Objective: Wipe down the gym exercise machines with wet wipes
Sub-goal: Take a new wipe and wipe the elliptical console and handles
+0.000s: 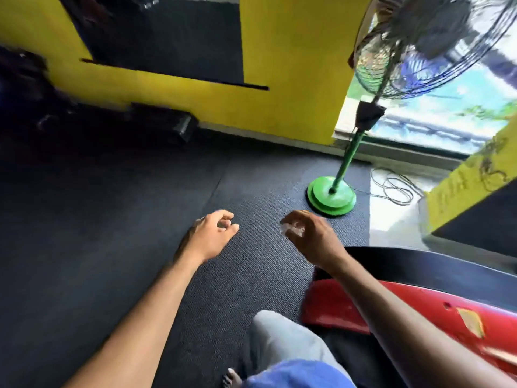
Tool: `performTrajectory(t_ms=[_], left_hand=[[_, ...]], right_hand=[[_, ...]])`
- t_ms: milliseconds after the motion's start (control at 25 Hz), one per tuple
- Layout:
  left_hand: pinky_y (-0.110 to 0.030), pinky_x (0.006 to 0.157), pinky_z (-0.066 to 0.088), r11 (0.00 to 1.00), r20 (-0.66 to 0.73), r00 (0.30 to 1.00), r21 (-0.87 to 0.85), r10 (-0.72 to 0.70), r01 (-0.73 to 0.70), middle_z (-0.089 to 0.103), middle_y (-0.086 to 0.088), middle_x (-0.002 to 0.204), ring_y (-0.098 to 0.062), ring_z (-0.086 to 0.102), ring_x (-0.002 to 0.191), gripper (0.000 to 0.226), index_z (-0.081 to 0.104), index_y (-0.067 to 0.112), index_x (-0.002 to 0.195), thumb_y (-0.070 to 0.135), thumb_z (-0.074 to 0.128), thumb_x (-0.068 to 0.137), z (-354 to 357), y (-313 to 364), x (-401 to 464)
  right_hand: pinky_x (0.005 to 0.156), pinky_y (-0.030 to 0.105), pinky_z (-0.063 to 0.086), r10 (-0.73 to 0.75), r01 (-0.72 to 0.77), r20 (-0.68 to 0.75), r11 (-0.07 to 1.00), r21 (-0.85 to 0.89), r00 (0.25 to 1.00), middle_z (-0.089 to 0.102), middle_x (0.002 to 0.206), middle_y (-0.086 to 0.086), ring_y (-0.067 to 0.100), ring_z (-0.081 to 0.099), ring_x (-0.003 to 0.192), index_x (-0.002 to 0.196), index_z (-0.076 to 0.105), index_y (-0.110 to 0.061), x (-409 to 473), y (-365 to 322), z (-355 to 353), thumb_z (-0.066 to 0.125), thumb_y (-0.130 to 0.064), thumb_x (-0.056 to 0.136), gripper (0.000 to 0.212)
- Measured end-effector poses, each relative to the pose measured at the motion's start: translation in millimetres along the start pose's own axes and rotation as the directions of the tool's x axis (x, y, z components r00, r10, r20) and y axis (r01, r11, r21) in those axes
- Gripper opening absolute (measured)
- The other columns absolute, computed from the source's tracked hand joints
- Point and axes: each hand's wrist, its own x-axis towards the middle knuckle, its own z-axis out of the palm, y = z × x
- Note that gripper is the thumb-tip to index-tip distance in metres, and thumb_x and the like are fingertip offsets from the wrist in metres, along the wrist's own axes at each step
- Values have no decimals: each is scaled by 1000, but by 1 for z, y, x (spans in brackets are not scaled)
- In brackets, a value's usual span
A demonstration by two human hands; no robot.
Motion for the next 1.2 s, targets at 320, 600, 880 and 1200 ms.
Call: performTrajectory(t_ms=[320,600,880,1200], left_hand=[[-26,91,54,881,458,775,-40,436,-472,73,10,108,-5,70,95,29,69,27,122,35,74,94,110,177,191],[-22,80,55,601,696,314,-208,645,-772,72,5,116,-2,69,89,33,66,23,128,36,70,98,216,399,281],[-36,88,58,304,687,-74,-412,723,-859,73,15,109,-8,72,97,41,67,34,122,58,63,89,302,582,290],[-31,91,51,-17,566,-461,-619,684,-785,75,8,114,-17,70,108,38,69,27,126,47,67,94,382,769,229]], right_hand=[[88,27,51,423,-430,-411,899,79,808,73,95,-9,9,67,92,101,73,-26,16,117,-102,68,-16,89,16],[72,31,55,600,-665,-697,709,234,393,65,93,-10,2,63,70,98,67,-33,20,186,-229,65,-26,92,10],[75,25,56,557,-746,-829,570,345,43,65,94,-9,3,66,75,98,69,-30,4,223,-332,72,-22,90,12],[70,10,48,364,-796,-870,386,466,-333,66,87,-7,4,64,77,94,61,-25,-11,221,-430,75,-11,85,21]])
